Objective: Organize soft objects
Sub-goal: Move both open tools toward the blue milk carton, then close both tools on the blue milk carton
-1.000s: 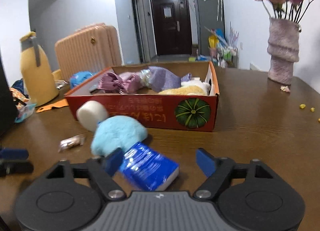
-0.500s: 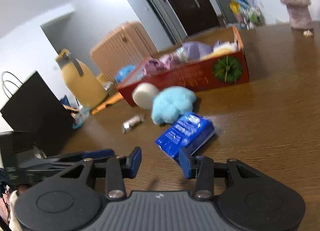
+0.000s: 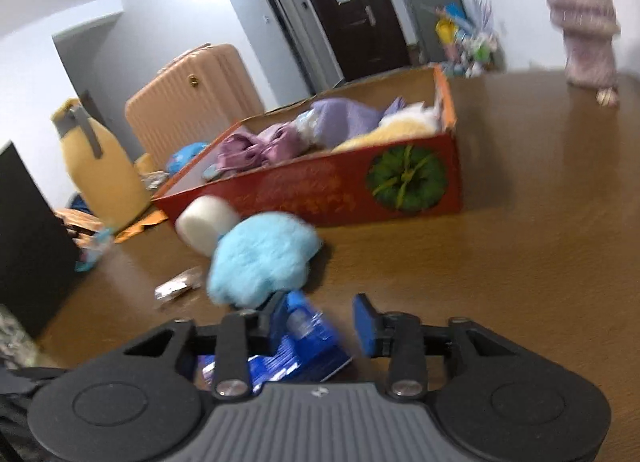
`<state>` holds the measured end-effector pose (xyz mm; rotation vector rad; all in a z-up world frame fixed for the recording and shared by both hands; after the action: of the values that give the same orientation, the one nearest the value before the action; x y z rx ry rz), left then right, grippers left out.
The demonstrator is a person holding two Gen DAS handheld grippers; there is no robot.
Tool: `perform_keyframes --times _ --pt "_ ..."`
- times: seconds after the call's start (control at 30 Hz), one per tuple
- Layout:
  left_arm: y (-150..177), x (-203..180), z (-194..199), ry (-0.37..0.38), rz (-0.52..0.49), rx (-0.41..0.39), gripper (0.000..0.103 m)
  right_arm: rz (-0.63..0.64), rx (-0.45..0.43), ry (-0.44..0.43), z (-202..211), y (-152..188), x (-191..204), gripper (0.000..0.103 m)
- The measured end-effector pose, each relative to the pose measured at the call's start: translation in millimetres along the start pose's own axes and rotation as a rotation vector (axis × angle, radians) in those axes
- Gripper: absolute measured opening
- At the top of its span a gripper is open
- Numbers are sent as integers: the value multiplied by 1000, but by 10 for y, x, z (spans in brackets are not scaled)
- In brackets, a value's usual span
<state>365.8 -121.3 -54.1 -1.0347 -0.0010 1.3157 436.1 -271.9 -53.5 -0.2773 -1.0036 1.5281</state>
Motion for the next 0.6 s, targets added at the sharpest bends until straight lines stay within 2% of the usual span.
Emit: perform_keyframes --times 0.17,0.27,0.37,0.47,0.6 --pt "140 17 173 84 35 29 39 -65 29 -98 406 418 175 28" --pt "209 -24 315 98 19 19 39 -88 -5 -123 683 568 250 29" --pt "136 4 400 57 -7 -24 40 -93 -56 -63 805 519 175 29" --pt "-28 99 377 -22 -26 -61 40 -120 -49 -48 711 479 103 29" --pt "-179 194 242 -31 -29 -54 42 -146 -35 -56 543 491 134 33"
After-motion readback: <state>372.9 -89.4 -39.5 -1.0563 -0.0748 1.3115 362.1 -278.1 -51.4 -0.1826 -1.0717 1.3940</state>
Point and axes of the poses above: each gripper's, at about its wrist camera, not at the fingertips, and z roughly against the way its jaws point, x to its left, y to its underside, the point moved 8 cm from there along -z, roughly the way its jaws point, and after that the axes turned 5 degrees about y, right-handed, at the moved point
